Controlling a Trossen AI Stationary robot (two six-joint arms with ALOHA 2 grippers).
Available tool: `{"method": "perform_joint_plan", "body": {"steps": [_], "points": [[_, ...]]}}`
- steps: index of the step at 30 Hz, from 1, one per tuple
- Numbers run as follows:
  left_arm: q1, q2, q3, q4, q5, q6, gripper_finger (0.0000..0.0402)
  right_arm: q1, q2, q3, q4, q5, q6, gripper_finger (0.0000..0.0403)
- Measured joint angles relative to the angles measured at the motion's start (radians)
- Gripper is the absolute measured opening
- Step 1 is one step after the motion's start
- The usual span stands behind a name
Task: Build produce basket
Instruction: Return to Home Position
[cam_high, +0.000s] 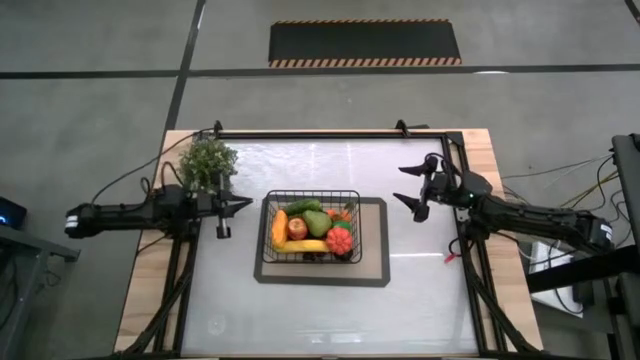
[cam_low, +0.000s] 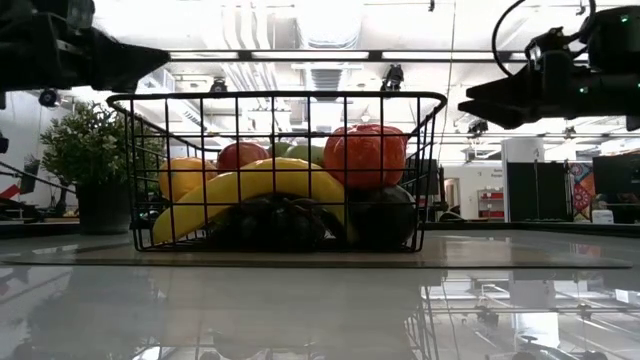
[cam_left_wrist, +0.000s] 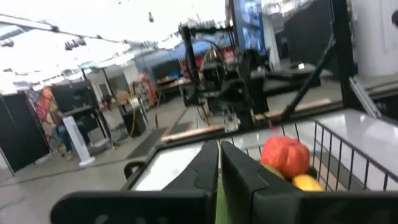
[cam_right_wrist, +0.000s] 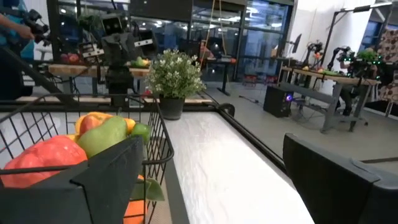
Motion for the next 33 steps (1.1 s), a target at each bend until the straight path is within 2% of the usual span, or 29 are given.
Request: {"method": "perform_joint_plan", "body": {"steps": [11,21,33], "points": [[0.0,-0.186,-0.05,-0.092,0.001,-0.024,0.0002,0.0,-0.125,-0.002,-0.114,0.003,0.014,0.0368],[0.0,-0.179,-0.05,-0.099,0.003,-0.021,0.0002,0.0,-0.222,-0.003,-0.13,0.024,-0.006,0.0368],[0.0,-0.135,-0.051,-0.099,0.003,-0.02,0.0002,0.0,-0.265,-0.006,-0.123,0.056,-0.062,0.0368]]}}
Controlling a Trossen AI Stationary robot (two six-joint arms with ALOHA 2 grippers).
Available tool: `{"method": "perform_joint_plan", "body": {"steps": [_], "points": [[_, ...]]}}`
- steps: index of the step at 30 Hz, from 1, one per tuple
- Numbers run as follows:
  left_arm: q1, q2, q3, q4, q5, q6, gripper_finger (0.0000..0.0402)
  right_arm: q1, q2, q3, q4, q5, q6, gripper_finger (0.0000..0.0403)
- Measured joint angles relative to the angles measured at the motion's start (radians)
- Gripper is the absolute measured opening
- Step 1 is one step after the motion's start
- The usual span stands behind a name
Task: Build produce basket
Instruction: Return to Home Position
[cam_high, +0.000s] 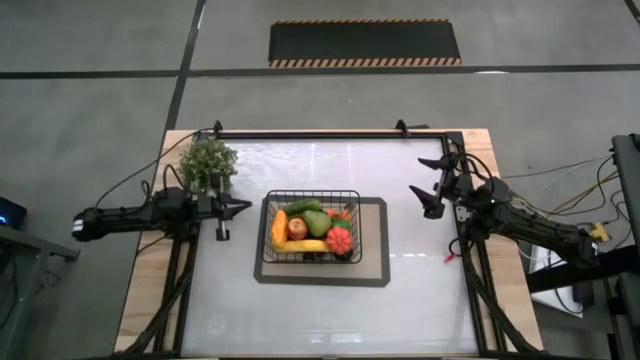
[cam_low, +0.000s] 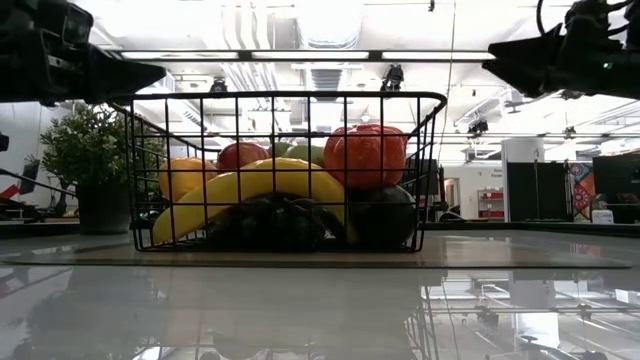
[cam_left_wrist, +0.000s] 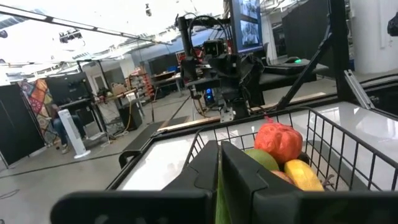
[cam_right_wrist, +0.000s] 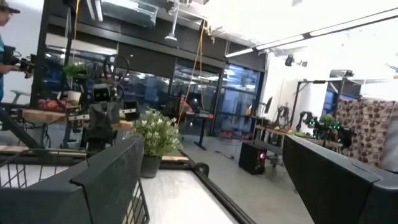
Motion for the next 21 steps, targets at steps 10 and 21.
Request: {"method": "perform_joint_plan", "body": {"steps": [10,21], "points": [[0.0,0.037,0.0,0.0,0.0,0.0,0.0002,0.0,0.03,0.0,-0.097,0.063,0.353,0.0368],[0.0,0.083,0.0,0.0,-0.002,0.001,0.0002,0.052,0.013,-0.001,-0.267,0.055,0.267,0.0368]]}}
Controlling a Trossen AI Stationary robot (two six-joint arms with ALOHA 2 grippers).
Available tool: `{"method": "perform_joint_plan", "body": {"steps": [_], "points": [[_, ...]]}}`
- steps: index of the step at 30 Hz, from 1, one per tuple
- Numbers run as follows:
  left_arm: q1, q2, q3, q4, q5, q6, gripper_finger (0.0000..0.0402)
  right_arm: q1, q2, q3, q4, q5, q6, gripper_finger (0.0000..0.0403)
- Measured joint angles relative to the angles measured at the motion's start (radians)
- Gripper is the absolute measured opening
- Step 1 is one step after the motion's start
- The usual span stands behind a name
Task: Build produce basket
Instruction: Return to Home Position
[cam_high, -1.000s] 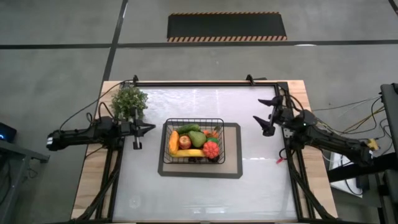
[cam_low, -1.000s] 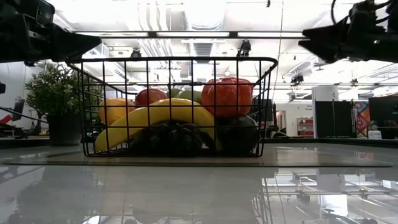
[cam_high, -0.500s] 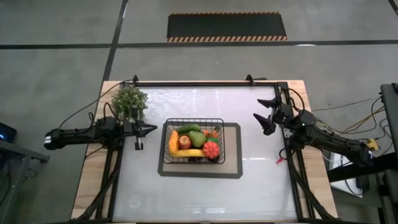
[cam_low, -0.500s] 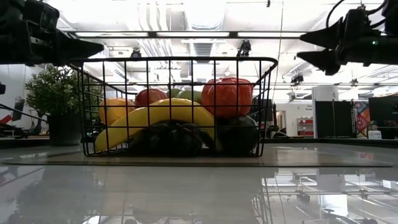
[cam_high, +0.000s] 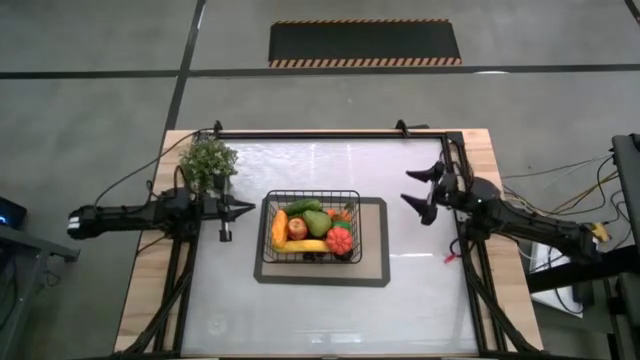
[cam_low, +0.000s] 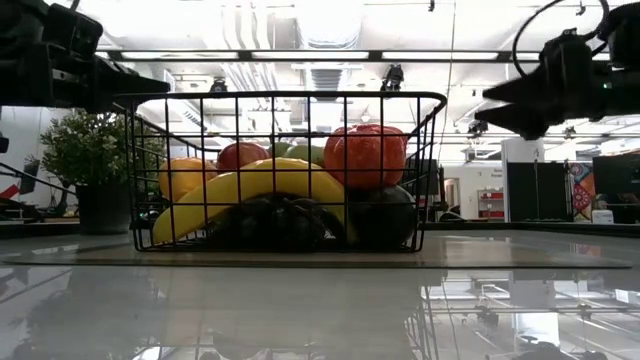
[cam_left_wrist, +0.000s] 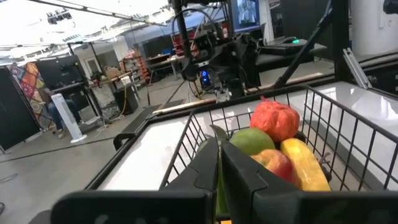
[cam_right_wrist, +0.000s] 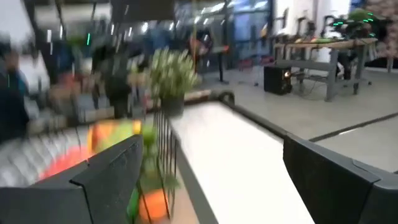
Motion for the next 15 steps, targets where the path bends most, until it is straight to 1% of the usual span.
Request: {"method": "perform_joint_plan", "body": {"steps": [2,5,7,9,11,15], "points": [[0.0,0.01,0.0,0.0,-0.001,0.0,0.0002,0.053,-0.004,0.0,-0.039,0.043,-0.086,0.0368],[0.0,0.022,0.0,0.001,-0.001,0.0,0.0002,0.148,-0.034,0.0,-0.086,0.166,-0.209,0.0368],[0.0,0.029,0.0,-0.001,-0.001,0.0,0.0002,0.213,-0.068,0.0,-0.144,0.217,-0.297,0.0368],[0.0,0.036,0.0,0.001,-0.001,0.0,0.0002,0.26,-0.106,0.0,-0.207,0.225,-0.393,0.0368],[0.0,0.042,0.0,0.0,-0.001,0.0,0.0002,0.276,-0.137,0.002,-0.213,0.219,-0.483,0.0368],[0.0,0.055,0.0,0.001,0.0,0.0,0.0002,0.274,-0.207,0.002,-0.214,0.237,-0.525,0.0368]]}}
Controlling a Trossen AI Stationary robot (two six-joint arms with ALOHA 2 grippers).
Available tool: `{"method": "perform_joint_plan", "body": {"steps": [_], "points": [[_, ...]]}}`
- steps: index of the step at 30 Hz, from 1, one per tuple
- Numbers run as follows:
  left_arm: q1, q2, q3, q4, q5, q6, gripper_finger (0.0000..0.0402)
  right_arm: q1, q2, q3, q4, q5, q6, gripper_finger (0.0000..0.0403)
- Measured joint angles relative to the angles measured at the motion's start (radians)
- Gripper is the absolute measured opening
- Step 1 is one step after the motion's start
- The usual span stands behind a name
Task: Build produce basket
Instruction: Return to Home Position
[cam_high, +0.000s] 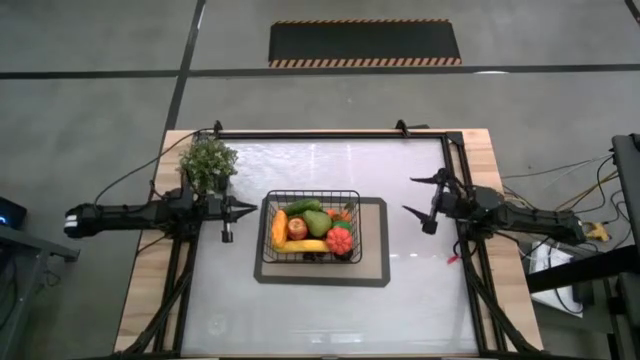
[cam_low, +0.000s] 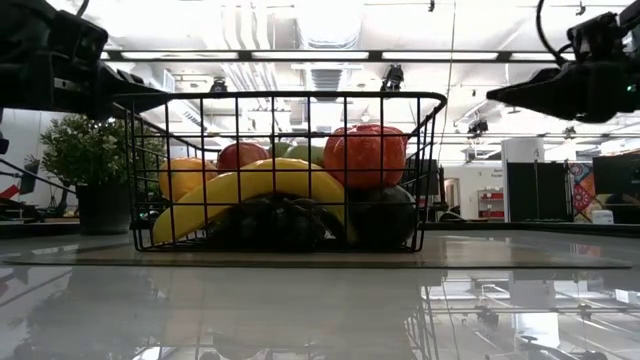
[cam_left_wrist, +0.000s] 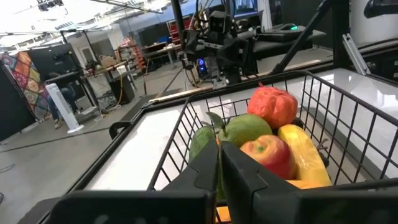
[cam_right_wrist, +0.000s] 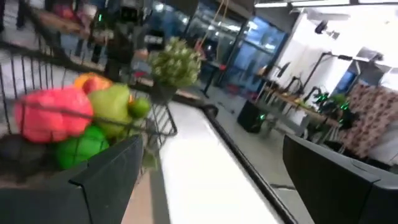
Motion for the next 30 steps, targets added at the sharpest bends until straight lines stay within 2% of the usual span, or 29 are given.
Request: {"method": "perform_joint_plan", "body": {"steps": [6,18,30], "points": [[0.0,0.014,0.0,0.0,0.0,0.0,0.0002,0.038,-0.007,-0.002,-0.004,-0.057,0.136,0.0368],[0.0,0.012,0.0,0.0,0.0,0.0,0.0002,0.059,0.009,-0.002,0.008,-0.056,0.211,0.0368],[0.0,0.026,0.0,-0.001,0.0,0.0,0.0002,0.059,0.027,-0.002,0.01,-0.057,0.211,0.0368]]}}
